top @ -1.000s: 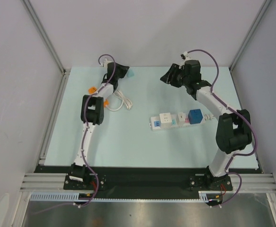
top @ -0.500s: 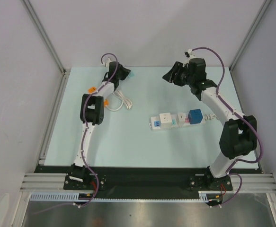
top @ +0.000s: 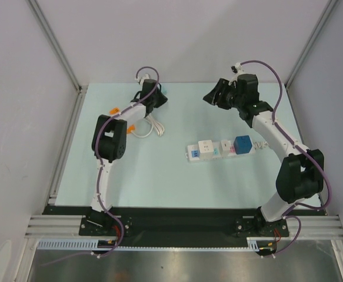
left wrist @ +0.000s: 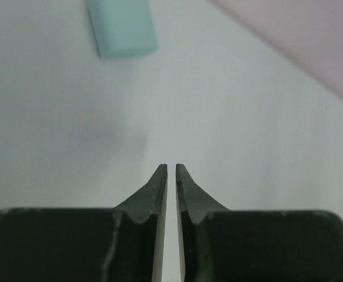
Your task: Insert the plug
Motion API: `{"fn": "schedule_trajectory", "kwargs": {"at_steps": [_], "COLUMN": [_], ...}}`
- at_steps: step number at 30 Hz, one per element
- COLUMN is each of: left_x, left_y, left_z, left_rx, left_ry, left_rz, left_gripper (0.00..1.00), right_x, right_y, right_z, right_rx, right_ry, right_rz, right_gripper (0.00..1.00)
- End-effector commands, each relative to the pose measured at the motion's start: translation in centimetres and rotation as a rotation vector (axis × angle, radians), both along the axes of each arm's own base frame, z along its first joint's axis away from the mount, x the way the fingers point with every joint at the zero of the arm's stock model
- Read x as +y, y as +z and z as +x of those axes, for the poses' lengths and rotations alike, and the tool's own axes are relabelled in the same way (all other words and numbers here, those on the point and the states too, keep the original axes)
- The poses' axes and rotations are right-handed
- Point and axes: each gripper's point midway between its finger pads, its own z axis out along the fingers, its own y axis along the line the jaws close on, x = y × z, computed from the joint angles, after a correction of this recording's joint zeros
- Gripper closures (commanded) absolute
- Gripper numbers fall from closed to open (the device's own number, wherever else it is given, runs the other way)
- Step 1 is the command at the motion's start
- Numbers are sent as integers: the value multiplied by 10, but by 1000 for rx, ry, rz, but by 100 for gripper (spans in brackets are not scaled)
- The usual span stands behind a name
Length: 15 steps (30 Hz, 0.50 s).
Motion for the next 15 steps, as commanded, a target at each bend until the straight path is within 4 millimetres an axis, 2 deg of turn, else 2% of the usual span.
{"fn": "schedule_trajectory", "kwargs": {"at_steps": [1, 2, 3, 4, 5, 6, 7, 10, 12, 13, 14, 15], "left_x": [59, 66, 79, 85, 88, 94, 92, 77, 84, 87, 91, 95], "left_y": [99, 98, 84, 80, 87, 62, 83, 86, 67, 59, 38, 41], "left_z": [43, 49, 56, 63, 73, 81, 97, 129, 139, 141, 139, 143], "left_rx": [-227, -226, -209, -209, -231, -209, -266, -321, -312, -297, -268, -309], "left_ry": [192, 225, 262, 293, 307, 318, 312, 237, 278, 319, 343, 358], "left_rz": [-28, -41, -48, -86, -116, -127, -176, -188, -187, -243, -263, -299], "left_gripper": [87, 89, 92, 93, 94, 96, 100, 100, 100, 100, 100, 100], "right_x": [-2, -1, 0, 0, 1, 0, -2, -12, -24, -26, -26, -29], "right_y": [19, 17, 16, 14, 13, 10, 9, 4, 5, 7, 11, 12], "right_z": [-3, -3, -2, -1, -1, 0, 1, 7, 12, 13, 14, 15], "right_rx": [-54, -48, -49, -45, -46, -44, -46, -38, -36, -41, -48, -51], "right_ry": [9, 13, 14, 15, 17, 18, 17, 2, -22, -24, -23, -27], "right_rz": [13, 14, 16, 17, 17, 13, 3, 2, 18, 27, 48, 56], "right_gripper": [48, 48, 48, 48, 48, 48, 48, 47, 47, 47, 47, 47]}}
